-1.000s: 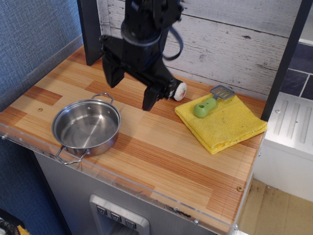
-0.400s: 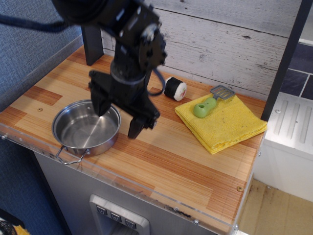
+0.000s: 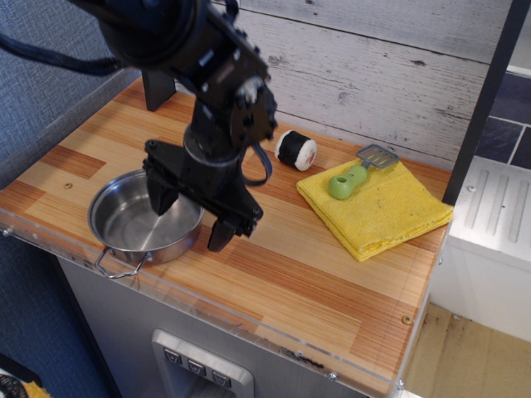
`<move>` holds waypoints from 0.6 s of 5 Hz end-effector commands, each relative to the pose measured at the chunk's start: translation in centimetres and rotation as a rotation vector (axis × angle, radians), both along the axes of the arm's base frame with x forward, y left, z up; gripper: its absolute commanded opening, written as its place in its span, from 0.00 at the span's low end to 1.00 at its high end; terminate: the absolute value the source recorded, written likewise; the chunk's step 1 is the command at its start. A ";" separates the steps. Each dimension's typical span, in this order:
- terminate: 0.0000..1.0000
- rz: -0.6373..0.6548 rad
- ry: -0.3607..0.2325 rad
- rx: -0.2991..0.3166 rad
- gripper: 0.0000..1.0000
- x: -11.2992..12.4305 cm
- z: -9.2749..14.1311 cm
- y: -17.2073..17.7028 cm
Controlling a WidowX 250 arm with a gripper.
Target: Move the pan towards the edge of the table
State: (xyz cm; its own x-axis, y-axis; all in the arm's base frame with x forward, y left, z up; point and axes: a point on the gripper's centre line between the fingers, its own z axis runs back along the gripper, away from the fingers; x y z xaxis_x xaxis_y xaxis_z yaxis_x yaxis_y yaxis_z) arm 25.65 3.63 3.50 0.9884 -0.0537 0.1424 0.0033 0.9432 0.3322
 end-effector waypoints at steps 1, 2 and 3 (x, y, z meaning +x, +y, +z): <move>0.00 0.019 0.013 0.002 1.00 -0.6 -0.8 0.5; 0.00 0.017 0.009 -0.001 0.00 -0.9 -1.0 0.5; 0.00 0.015 0.007 0.000 0.00 -1.0 -1.0 0.6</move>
State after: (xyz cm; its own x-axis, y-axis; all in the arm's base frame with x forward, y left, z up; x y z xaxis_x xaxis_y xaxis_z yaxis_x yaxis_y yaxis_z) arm 24.46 4.10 1.68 0.9932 -0.0399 0.1097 0.0013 0.9437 0.3309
